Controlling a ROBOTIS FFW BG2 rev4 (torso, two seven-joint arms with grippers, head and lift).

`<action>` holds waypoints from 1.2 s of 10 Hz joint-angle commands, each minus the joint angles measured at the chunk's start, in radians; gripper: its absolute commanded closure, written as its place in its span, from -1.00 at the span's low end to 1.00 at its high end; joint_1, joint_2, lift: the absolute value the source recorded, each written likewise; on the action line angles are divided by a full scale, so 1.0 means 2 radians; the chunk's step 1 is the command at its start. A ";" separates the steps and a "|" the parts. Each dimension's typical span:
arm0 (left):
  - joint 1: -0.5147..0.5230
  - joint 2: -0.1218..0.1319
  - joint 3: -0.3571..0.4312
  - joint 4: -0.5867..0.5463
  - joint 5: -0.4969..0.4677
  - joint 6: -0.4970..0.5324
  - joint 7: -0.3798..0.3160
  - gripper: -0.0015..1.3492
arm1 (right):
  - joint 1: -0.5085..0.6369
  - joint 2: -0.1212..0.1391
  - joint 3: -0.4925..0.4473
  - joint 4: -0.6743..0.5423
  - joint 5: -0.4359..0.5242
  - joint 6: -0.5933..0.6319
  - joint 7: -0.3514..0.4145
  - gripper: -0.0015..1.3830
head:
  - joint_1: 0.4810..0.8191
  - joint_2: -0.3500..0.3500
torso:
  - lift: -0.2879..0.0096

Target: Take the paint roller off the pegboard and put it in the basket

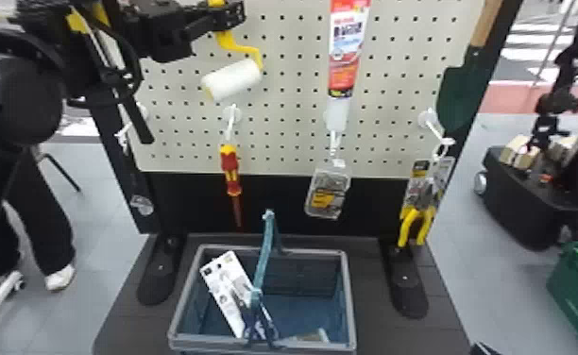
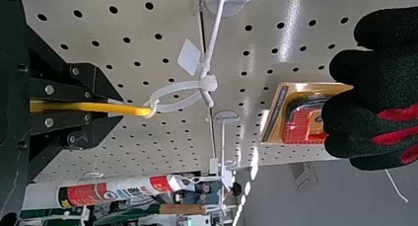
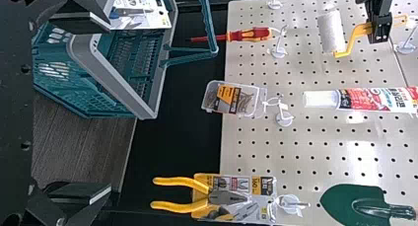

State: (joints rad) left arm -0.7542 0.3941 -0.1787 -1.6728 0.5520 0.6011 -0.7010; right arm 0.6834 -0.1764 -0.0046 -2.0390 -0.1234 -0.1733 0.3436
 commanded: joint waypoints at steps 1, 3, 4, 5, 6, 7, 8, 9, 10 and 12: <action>-0.001 -0.001 0.000 0.000 0.002 -0.002 0.000 0.80 | 0.000 0.000 0.000 -0.001 0.000 0.000 0.000 -0.76 | -0.60 0.00 | 0.26; 0.002 -0.001 -0.001 0.001 0.008 -0.009 0.004 0.80 | 0.000 0.000 0.000 -0.002 0.000 0.000 0.000 -0.76 | -0.60 0.00 | 0.26; 0.002 0.000 -0.001 0.001 0.010 -0.010 0.005 0.80 | 0.000 0.000 0.000 -0.002 0.000 0.000 0.000 -0.76 | -0.60 0.00 | 0.26; 0.000 0.000 -0.003 0.001 0.009 -0.008 0.005 0.80 | 0.000 0.000 0.000 -0.002 -0.001 0.000 0.000 -0.76 | -0.60 0.00 | 0.26; 0.000 0.000 -0.003 0.001 0.009 -0.009 0.005 0.80 | 0.001 -0.001 -0.001 -0.002 -0.001 0.000 0.000 -0.77 | -0.60 0.00 | 0.26; -0.002 0.000 -0.004 0.001 0.004 -0.009 0.005 0.80 | 0.002 -0.001 -0.001 -0.002 -0.003 0.000 0.000 -0.76 | -0.60 0.00 | 0.26; -0.006 0.002 -0.006 0.001 -0.004 -0.014 0.005 0.80 | 0.003 -0.001 -0.002 -0.002 -0.003 0.000 0.000 -0.77 | -0.60 0.00 | 0.26; -0.009 0.003 -0.006 0.001 -0.006 -0.016 0.007 0.80 | 0.003 -0.002 -0.002 -0.002 -0.003 0.000 0.000 -0.76 | -0.60 0.00 | 0.26; -0.012 0.005 -0.007 0.000 -0.006 -0.016 0.008 0.80 | 0.004 -0.002 -0.002 -0.002 -0.003 0.000 0.000 -0.76 | -0.60 0.00 | 0.26; -0.013 0.007 -0.006 -0.007 -0.010 -0.018 0.009 0.80 | 0.005 -0.004 -0.002 -0.002 -0.005 0.000 0.000 -0.77 | -0.60 0.00 | 0.26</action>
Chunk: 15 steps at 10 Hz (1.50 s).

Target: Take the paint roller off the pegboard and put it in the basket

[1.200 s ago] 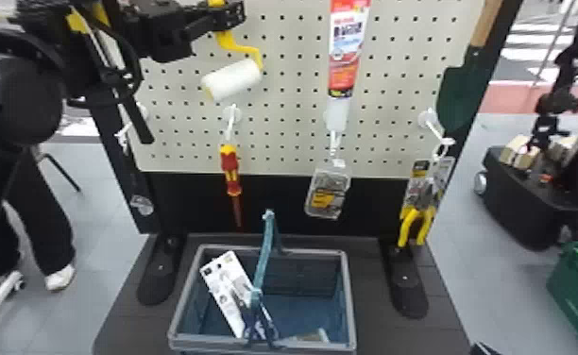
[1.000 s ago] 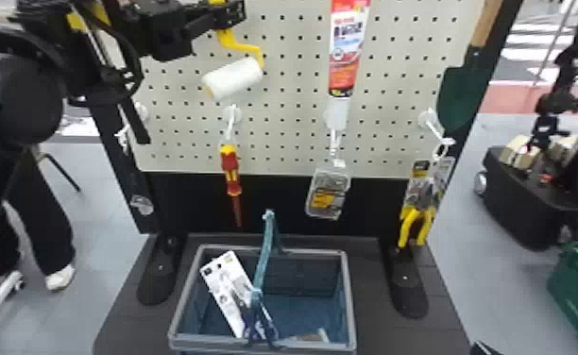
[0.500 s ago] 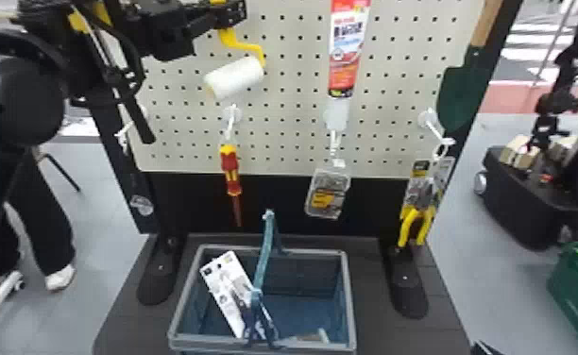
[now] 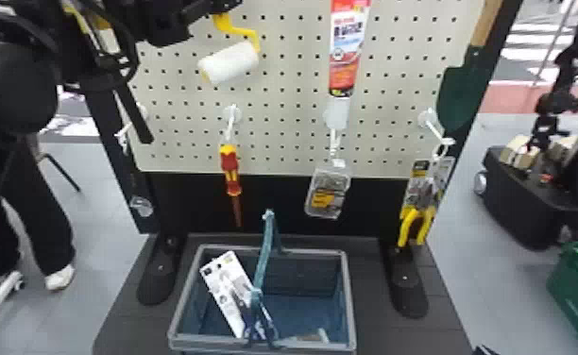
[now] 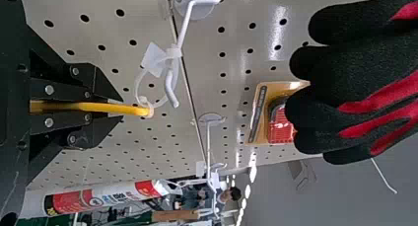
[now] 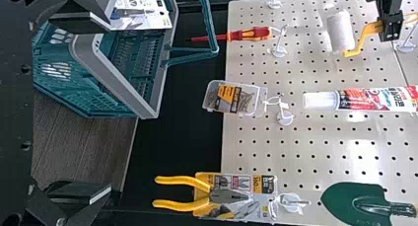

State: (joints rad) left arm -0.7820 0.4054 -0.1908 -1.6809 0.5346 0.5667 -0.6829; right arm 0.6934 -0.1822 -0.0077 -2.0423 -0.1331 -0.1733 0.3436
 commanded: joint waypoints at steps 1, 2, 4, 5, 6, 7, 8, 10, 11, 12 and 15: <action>0.005 0.002 0.003 -0.008 -0.001 -0.002 0.001 0.80 | 0.001 -0.001 0.000 -0.001 -0.001 0.000 0.000 -0.77 | -0.60 0.00 | 0.26; 0.007 0.003 0.003 -0.014 -0.001 -0.002 0.004 0.80 | 0.004 -0.001 0.000 0.001 -0.001 0.000 0.000 -0.77 | -0.60 0.00 | 0.26; 0.010 0.004 0.007 -0.038 -0.003 -0.002 0.006 0.80 | 0.004 -0.002 0.000 0.001 -0.001 0.003 0.000 -0.76 | -0.60 0.00 | 0.26; 0.014 0.006 0.009 -0.056 -0.013 -0.002 0.011 0.80 | 0.005 -0.002 0.000 0.001 -0.001 0.004 0.000 -0.77 | -0.60 0.00 | 0.26; 0.015 0.007 0.010 -0.070 -0.016 -0.001 0.013 0.80 | 0.005 -0.003 0.000 0.001 -0.001 0.005 0.000 -0.76 | -0.60 0.00 | 0.26; 0.020 0.008 0.015 -0.082 -0.016 0.000 0.013 0.80 | 0.005 -0.003 0.000 0.001 -0.001 0.005 0.000 -0.76 | -0.60 0.00 | 0.26; 0.036 0.009 0.026 -0.104 -0.017 0.000 0.015 0.80 | 0.005 -0.004 0.000 -0.001 -0.002 0.005 0.000 -0.76 | -0.60 0.00 | 0.26; 0.106 0.004 0.073 -0.157 -0.003 0.007 0.036 0.80 | 0.005 -0.004 0.000 -0.001 -0.002 0.005 0.000 -0.76 | -0.60 0.00 | 0.26; 0.139 -0.002 0.098 -0.171 0.001 0.004 0.037 0.80 | 0.005 -0.004 0.000 -0.001 -0.002 0.006 0.000 -0.77 | -0.60 0.00 | 0.26; 0.170 -0.012 0.122 -0.187 0.005 0.001 0.037 0.80 | 0.005 -0.004 0.000 -0.002 -0.001 0.007 0.000 -0.76 | -0.60 0.00 | 0.26; 0.269 -0.055 0.189 -0.235 -0.009 -0.023 0.046 0.80 | 0.005 -0.004 0.002 -0.004 0.000 0.007 0.000 -0.76 | -0.60 0.00 | 0.26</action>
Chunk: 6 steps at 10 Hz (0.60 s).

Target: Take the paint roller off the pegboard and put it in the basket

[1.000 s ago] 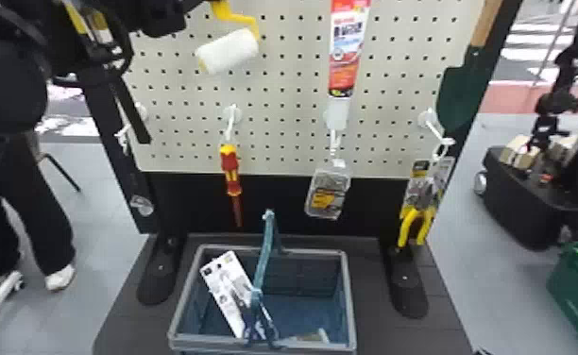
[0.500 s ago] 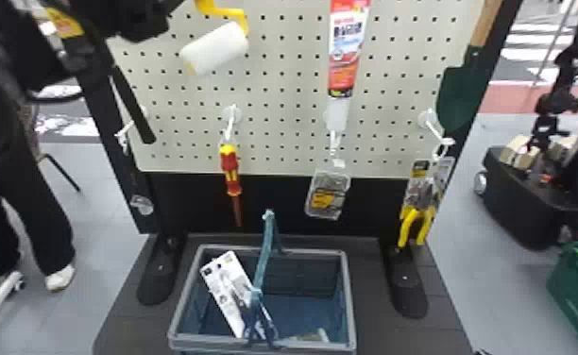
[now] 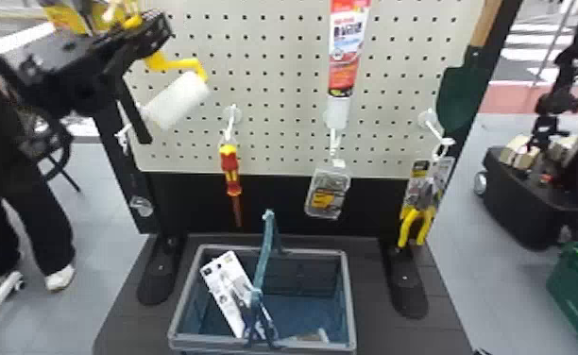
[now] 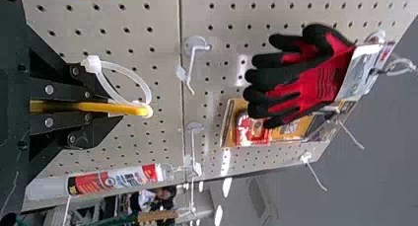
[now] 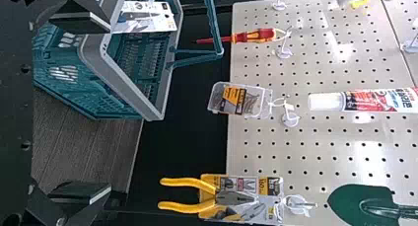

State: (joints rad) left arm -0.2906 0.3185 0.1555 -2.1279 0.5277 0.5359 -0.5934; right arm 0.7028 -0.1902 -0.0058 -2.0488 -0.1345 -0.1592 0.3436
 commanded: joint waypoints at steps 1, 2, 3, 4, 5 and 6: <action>0.054 -0.032 0.036 -0.017 -0.007 -0.023 0.009 0.80 | 0.000 0.001 0.001 -0.001 0.001 0.000 0.000 -0.77 | -0.60 0.00 | 0.26; 0.085 -0.050 0.048 -0.017 -0.008 -0.043 0.024 0.80 | 0.000 0.001 0.001 -0.001 0.001 0.000 0.000 -0.76 | -0.60 0.00 | 0.26; 0.113 -0.065 0.057 -0.017 -0.010 -0.061 0.044 0.80 | 0.000 0.001 0.001 -0.001 0.001 0.000 0.000 -0.76 | -0.60 0.00 | 0.26; 0.134 -0.084 0.068 -0.015 -0.012 -0.072 0.053 0.80 | 0.000 0.001 0.001 -0.001 0.001 0.000 0.000 -0.76 | -0.60 0.00 | 0.26; 0.149 -0.101 0.076 -0.013 -0.023 -0.082 0.056 0.80 | -0.001 0.002 0.002 -0.001 0.001 0.000 0.000 -0.76 | -0.60 0.00 | 0.26; 0.165 -0.119 0.084 -0.006 -0.026 -0.091 0.057 0.80 | -0.002 0.002 0.003 0.000 0.001 0.001 0.000 -0.76 | -0.60 0.00 | 0.26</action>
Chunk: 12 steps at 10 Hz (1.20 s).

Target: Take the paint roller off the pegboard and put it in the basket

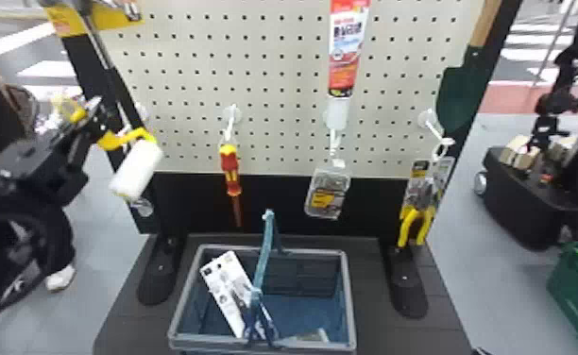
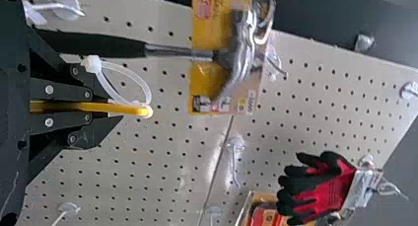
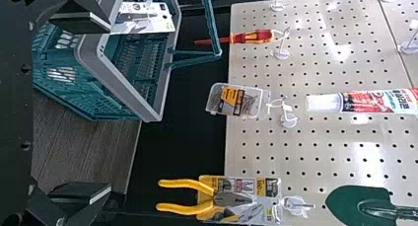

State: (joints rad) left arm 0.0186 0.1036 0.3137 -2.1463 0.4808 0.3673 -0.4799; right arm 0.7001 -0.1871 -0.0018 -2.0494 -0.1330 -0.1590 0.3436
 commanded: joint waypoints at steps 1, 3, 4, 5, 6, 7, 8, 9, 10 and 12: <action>0.028 -0.024 0.008 0.021 -0.003 -0.019 0.000 0.80 | -0.001 0.001 0.001 0.001 0.001 0.000 0.000 -0.76 | -0.60 0.00 | 0.26; 0.060 -0.039 0.008 0.063 0.018 -0.036 0.001 0.80 | 0.000 0.002 0.001 0.002 0.001 0.000 0.000 -0.76 | -0.60 0.00 | 0.26; 0.072 -0.046 0.002 0.076 0.026 -0.042 0.001 0.80 | 0.000 0.003 0.001 0.003 0.001 0.000 0.000 -0.76 | -0.60 0.00 | 0.26; 0.081 -0.053 -0.010 0.091 0.033 -0.045 0.001 0.80 | 0.000 0.004 0.001 0.004 0.001 0.000 0.000 -0.76 | -0.60 0.00 | 0.26; 0.085 -0.053 -0.027 0.109 0.043 -0.047 0.000 0.80 | -0.001 0.005 0.001 0.005 0.000 -0.003 0.000 -0.76 | -0.60 0.00 | 0.26; 0.082 -0.053 -0.043 0.124 0.048 -0.048 0.000 0.80 | -0.001 0.005 0.001 0.007 0.000 -0.003 0.000 -0.76 | -0.60 0.00 | 0.26; 0.082 -0.053 -0.060 0.142 0.059 -0.054 -0.001 0.80 | -0.002 0.005 0.001 0.009 0.000 -0.003 0.002 -0.76 | -0.60 0.00 | 0.26; 0.080 -0.053 -0.076 0.164 0.072 -0.061 -0.001 0.80 | -0.003 0.005 0.001 0.010 0.000 -0.005 0.002 -0.76 | -0.60 0.00 | 0.26; 0.077 -0.053 -0.082 0.178 0.073 -0.061 -0.004 0.80 | -0.003 0.005 0.001 0.010 0.000 -0.006 0.002 -0.76 | -0.60 0.00 | 0.26; 0.063 -0.053 -0.099 0.198 0.073 -0.057 -0.012 0.80 | -0.003 0.005 0.001 0.010 0.000 -0.006 0.002 -0.76 | -0.60 0.00 | 0.26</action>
State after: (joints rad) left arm 0.1526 0.0000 0.1277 -1.7618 0.6266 0.2511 -0.5033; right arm 0.6941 -0.1773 0.0000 -2.0286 -0.1335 -0.1703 0.3469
